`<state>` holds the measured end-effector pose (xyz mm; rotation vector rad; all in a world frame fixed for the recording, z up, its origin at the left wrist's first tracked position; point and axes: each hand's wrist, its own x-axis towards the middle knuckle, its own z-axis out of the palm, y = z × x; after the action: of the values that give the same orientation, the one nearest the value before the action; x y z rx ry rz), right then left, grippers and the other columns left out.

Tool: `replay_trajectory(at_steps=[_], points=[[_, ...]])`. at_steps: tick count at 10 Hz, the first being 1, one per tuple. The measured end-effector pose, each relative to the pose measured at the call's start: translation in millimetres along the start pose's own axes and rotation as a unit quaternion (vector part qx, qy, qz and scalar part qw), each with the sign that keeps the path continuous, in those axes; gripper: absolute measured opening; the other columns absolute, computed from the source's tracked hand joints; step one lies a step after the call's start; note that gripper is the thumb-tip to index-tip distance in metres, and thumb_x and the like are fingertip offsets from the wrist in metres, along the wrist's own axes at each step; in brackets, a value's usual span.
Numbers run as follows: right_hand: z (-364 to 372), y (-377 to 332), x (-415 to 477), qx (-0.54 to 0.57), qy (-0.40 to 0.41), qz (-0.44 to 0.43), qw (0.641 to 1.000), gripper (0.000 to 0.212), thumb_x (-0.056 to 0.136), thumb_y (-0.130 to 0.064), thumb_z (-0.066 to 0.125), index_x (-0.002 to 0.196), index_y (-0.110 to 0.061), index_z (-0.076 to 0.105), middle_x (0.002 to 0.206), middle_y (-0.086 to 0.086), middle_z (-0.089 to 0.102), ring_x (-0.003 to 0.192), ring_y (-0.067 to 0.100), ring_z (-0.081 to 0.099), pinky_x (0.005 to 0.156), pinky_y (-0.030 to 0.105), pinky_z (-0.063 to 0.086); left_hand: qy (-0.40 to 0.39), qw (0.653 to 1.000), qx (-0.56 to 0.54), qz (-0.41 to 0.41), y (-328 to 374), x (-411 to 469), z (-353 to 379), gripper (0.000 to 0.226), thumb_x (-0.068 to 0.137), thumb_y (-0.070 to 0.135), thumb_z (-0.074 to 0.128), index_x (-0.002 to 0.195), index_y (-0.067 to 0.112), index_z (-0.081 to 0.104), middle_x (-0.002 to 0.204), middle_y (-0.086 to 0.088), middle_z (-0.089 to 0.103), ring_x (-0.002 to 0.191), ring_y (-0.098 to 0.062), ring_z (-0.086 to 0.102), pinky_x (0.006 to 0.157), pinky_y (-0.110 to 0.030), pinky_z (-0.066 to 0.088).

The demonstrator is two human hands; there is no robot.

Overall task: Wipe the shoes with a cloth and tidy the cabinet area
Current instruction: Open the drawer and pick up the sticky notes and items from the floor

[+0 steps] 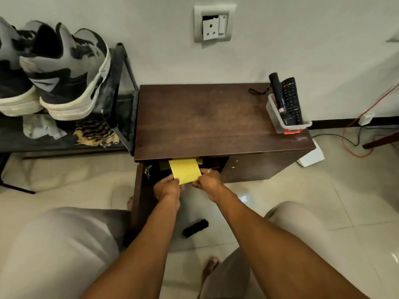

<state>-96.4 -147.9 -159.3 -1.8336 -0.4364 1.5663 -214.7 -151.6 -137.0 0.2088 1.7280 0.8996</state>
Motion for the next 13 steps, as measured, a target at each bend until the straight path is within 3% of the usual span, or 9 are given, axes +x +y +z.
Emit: replay_trajectory(at_steps=[3,4,5,6,7,8,10,12,13], points=[[40,-25,63,0.209,0.044,0.011,0.977,0.036,0.098,-0.002,0.061,0.132,-0.007,0.053,0.125,0.016,0.064,0.102,0.032,0.067,0.051,0.028,0.060,-0.029,0.940,-0.333,-0.063,27,78,29,0.023,0.101,0.012,0.039,0.080,0.013,0.046,0.085,-0.006,0.052,0.082,-0.020,0.055,0.108,-0.046,0.041],[45,-19,78,0.206,0.036,-0.002,0.978,0.036,0.099,-0.007,0.061,0.134,-0.008,0.054,0.126,0.013,0.063,0.091,0.024,0.065,0.047,0.024,0.057,-0.083,0.989,-0.119,-0.031,30,87,33,0.074,0.039,0.007,0.079,0.109,0.011,0.057,0.120,-0.015,0.059,0.127,-0.037,0.052,0.111,-0.015,0.032],[45,-15,81,0.145,0.024,-0.008,0.989,0.031,0.097,-0.008,0.065,0.126,-0.012,0.056,0.114,0.008,0.064,0.096,0.027,0.067,0.053,0.025,0.059,0.022,0.921,0.382,0.068,29,90,48,0.065,0.106,0.002,0.044,0.160,0.012,0.011,0.165,-0.021,0.019,0.154,-0.031,0.018,0.120,-0.029,0.019],[40,-13,79,0.101,0.002,-0.008,0.995,0.026,0.096,-0.005,0.066,0.119,-0.012,0.057,0.117,0.014,0.067,0.102,0.034,0.071,0.061,0.028,0.062,0.022,0.899,0.427,0.098,22,95,52,0.062,0.110,0.021,0.039,0.162,0.015,0.005,0.166,-0.016,0.018,0.150,-0.030,0.027,0.111,-0.037,0.037],[32,-15,69,0.081,-0.003,-0.004,0.997,0.021,0.099,0.001,0.058,0.118,-0.008,0.056,0.109,0.014,0.069,0.096,0.032,0.073,0.063,0.028,0.061,0.022,0.991,-0.129,-0.036,10,109,42,0.050,0.105,0.009,0.048,0.153,0.007,0.036,0.154,-0.015,0.044,0.130,-0.024,0.054,0.082,-0.022,0.053],[20,-8,59,0.049,0.008,-0.010,0.999,0.016,0.098,-0.001,0.060,0.114,-0.006,0.063,0.103,0.011,0.070,0.092,0.027,0.074,0.061,0.025,0.059,0.087,0.985,-0.139,0.047,-7,99,40,0.030,0.096,-0.004,0.057,0.117,0.017,0.064,0.135,-0.013,0.060,0.120,-0.029,0.062,0.098,-0.041,0.055],[-16,35,52,0.028,0.054,0.021,0.998,0.022,0.100,0.002,0.054,0.113,-0.011,0.066,0.102,0.009,0.068,0.071,0.015,0.062,0.061,0.023,0.052,-0.045,0.971,0.182,0.148,-107,67,24,0.036,0.094,-0.006,0.056,0.097,0.029,0.059,0.125,-0.003,0.059,0.116,-0.022,0.061,0.098,-0.033,0.051],[-43,52,61,-0.008,0.070,0.039,0.997,0.025,0.096,0.006,0.054,0.112,-0.011,0.063,0.115,0.024,0.068,0.070,0.015,0.056,0.063,0.027,0.047,-0.148,0.760,0.614,0.156,-204,88,-8,0.053,0.090,0.027,0.072,0.139,0.019,0.052,0.142,-0.006,0.040,0.124,-0.031,0.048,0.098,-0.041,0.047],[-41,58,69,0.003,0.089,0.056,0.994,0.025,0.098,0.006,0.042,0.108,-0.006,0.061,0.102,0.025,0.067,0.064,0.015,0.048,0.055,0.026,0.035,-0.141,0.756,0.623,0.141,-229,105,-11,0.065,0.087,0.030,0.077,0.143,0.022,0.047,0.144,-0.005,0.039,0.128,-0.030,0.044,0.102,-0.043,0.047]])
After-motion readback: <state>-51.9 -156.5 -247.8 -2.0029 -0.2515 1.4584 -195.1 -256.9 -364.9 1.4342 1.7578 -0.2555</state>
